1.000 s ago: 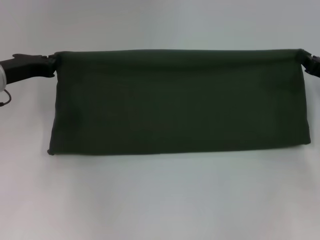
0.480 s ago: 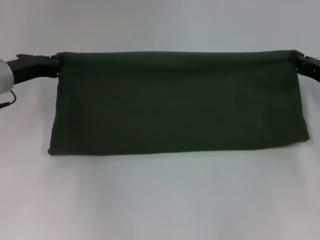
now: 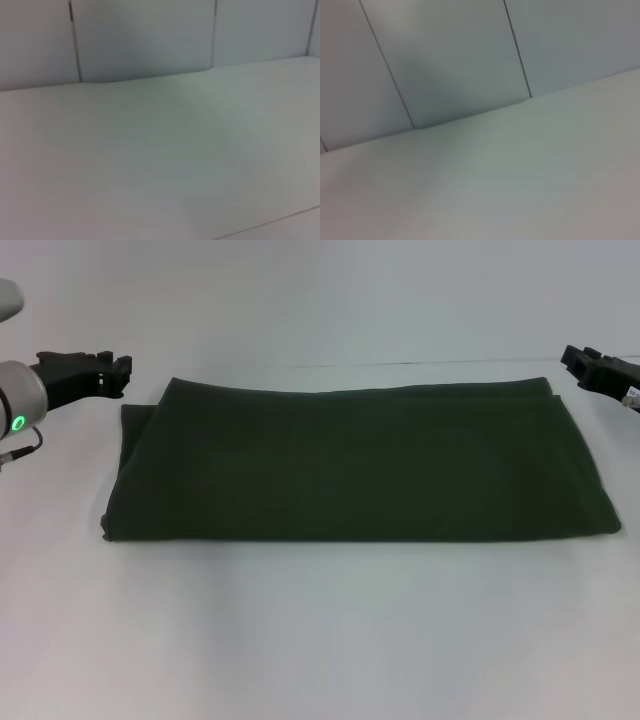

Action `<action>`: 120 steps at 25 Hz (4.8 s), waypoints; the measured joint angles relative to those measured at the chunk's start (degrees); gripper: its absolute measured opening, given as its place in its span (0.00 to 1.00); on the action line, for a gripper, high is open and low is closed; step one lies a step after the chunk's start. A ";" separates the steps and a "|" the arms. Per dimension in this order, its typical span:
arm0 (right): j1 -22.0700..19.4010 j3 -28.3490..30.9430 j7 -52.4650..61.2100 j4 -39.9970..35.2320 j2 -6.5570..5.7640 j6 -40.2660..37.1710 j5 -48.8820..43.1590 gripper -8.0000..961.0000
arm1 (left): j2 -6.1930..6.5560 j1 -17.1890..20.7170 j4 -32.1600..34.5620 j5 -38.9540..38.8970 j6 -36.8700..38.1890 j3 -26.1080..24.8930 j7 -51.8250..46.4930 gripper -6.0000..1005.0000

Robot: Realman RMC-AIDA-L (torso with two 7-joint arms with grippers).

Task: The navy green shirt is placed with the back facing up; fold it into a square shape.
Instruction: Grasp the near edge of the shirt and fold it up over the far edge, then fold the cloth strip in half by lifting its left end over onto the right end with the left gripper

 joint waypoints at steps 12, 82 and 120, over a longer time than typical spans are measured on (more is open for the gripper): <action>1.56 -2.07 1.39 -0.19 -1.15 1.25 -0.02 0.62 | -1.42 3.19 3.63 -6.19 0.62 -0.08 -1.21 0.48; -11.47 -22.04 37.21 -8.79 -8.66 -31.75 -0.55 0.73 | -2.97 19.25 6.84 -1.49 29.69 -7.94 -14.33 0.69; -12.01 -21.58 36.88 -8.61 -8.34 -30.34 -0.55 0.73 | -2.98 17.74 5.66 0.38 23.05 -3.45 -12.69 0.30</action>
